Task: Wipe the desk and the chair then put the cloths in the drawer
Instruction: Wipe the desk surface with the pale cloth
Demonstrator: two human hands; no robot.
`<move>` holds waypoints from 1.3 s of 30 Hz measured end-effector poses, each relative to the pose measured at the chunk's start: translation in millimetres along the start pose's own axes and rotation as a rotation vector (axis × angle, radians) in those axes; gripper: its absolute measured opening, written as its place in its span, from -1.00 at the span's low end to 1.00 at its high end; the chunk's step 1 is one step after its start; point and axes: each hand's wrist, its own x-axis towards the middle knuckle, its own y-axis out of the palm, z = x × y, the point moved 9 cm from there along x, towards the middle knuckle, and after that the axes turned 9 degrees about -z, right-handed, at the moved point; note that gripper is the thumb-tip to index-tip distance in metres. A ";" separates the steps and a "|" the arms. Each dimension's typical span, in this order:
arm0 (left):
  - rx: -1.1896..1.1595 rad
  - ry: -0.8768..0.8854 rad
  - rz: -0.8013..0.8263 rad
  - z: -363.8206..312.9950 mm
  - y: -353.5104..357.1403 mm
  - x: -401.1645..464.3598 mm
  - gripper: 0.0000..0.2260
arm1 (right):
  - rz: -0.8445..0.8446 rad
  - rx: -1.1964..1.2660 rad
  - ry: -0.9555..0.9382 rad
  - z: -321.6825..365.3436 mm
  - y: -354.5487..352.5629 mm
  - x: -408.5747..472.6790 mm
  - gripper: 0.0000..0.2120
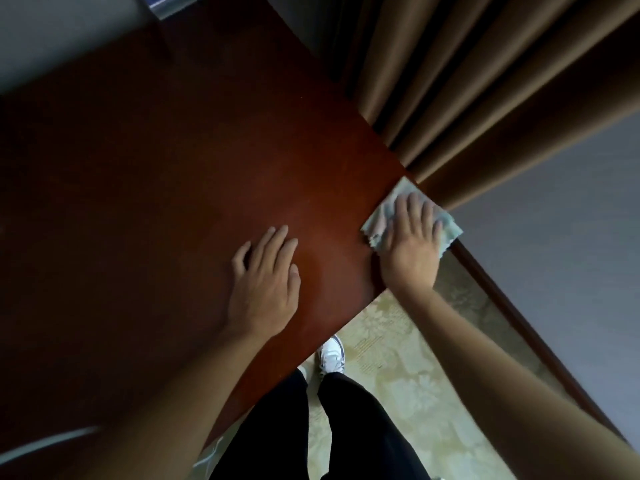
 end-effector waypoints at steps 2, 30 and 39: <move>-0.002 -0.036 -0.028 4.3 -1.2 1.5 -0.59 | 0.031 0.050 -0.147 42.0 3.5 -39.1 -0.44; -0.100 -0.004 0.010 26.9 -20.2 8.5 -0.60 | 0.199 -0.024 -0.383 121.6 22.2 -49.5 -0.41; 0.095 -0.083 -0.119 107.9 -65.0 16.0 -0.55 | 0.349 -0.091 -0.956 239.2 65.3 -73.4 -0.45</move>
